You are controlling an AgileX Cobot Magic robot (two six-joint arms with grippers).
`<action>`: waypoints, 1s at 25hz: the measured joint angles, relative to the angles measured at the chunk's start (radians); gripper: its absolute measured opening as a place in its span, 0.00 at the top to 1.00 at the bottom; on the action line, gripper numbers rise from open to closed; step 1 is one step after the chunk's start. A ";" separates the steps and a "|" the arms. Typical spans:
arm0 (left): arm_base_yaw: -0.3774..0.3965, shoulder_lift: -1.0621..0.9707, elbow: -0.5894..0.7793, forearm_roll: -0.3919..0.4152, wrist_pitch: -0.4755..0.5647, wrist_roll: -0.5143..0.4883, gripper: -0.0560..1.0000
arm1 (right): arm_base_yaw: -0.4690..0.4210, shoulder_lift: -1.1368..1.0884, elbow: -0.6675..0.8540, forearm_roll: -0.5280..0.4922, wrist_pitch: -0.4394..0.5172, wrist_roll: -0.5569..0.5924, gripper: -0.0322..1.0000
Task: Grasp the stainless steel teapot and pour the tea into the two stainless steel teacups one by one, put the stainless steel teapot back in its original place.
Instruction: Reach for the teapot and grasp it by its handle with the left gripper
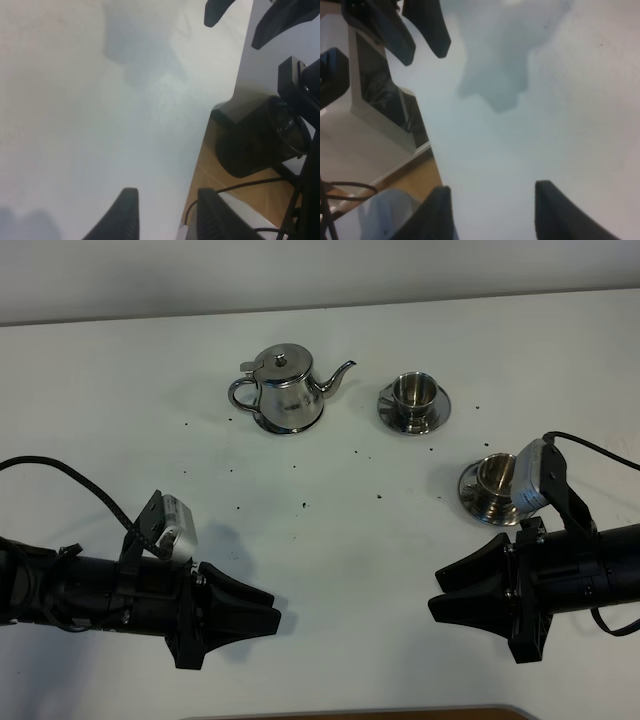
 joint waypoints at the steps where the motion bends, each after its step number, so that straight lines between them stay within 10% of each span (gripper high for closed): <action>1: 0.000 0.000 0.000 0.000 0.000 0.000 0.62 | 0.000 0.000 0.000 0.000 0.000 0.000 0.60; 25: 0.000 0.000 0.000 -0.019 0.006 0.000 0.62 | 0.000 0.000 0.000 0.004 0.000 0.000 0.60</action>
